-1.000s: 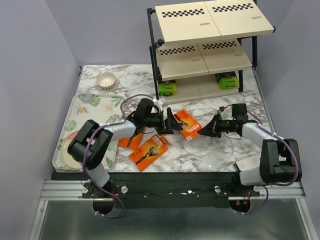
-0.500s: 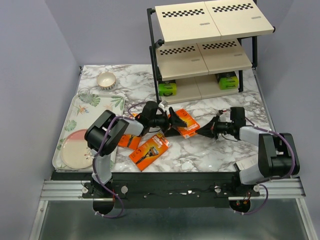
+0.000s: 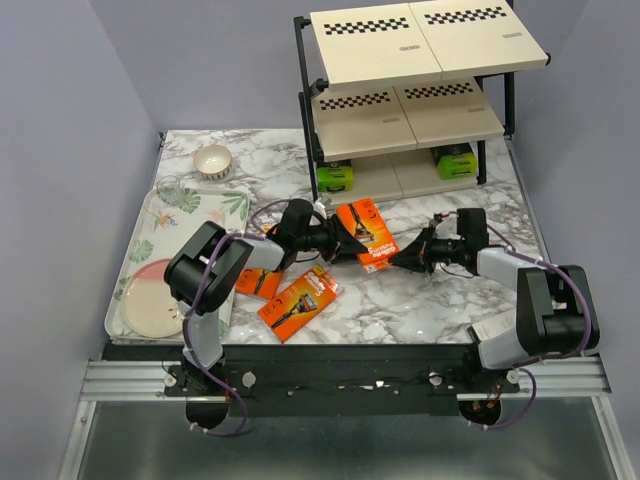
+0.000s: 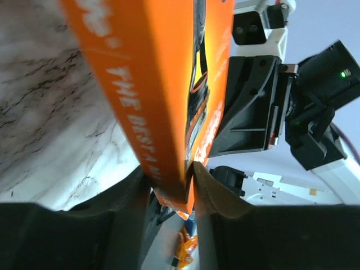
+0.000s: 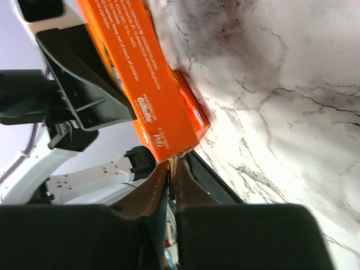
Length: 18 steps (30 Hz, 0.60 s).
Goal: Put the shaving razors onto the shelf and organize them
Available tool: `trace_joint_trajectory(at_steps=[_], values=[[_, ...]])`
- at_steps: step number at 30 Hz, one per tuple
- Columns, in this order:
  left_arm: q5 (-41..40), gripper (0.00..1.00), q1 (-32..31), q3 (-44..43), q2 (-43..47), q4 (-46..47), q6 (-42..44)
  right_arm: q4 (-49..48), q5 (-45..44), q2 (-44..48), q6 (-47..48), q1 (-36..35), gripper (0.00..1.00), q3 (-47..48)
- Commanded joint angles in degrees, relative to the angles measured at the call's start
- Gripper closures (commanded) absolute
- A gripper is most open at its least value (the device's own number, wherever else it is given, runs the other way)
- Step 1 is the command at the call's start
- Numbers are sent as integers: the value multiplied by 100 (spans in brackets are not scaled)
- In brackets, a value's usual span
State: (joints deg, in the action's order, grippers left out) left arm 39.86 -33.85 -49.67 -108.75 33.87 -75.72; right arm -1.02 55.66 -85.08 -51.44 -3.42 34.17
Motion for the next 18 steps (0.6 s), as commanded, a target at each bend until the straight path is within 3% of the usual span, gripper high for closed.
trace_joint_trajectory(at_steps=[1,4,8,13,18], values=[[206,61,53,98,512,612,567,1457,-2,324,1265,-97,68,756],[444,64,176,238,819,630,961,2470,24,544,2250,-97,56,1335],[610,64,369,309,1451,253,1516,2747,243,677,2499,-97,45,1688],[1216,65,826,81,1778,-38,1719,2572,665,720,2217,-97,42,2101],[1613,65,994,-620,1524,-30,1596,2501,841,677,2357,-97,42,2646]])
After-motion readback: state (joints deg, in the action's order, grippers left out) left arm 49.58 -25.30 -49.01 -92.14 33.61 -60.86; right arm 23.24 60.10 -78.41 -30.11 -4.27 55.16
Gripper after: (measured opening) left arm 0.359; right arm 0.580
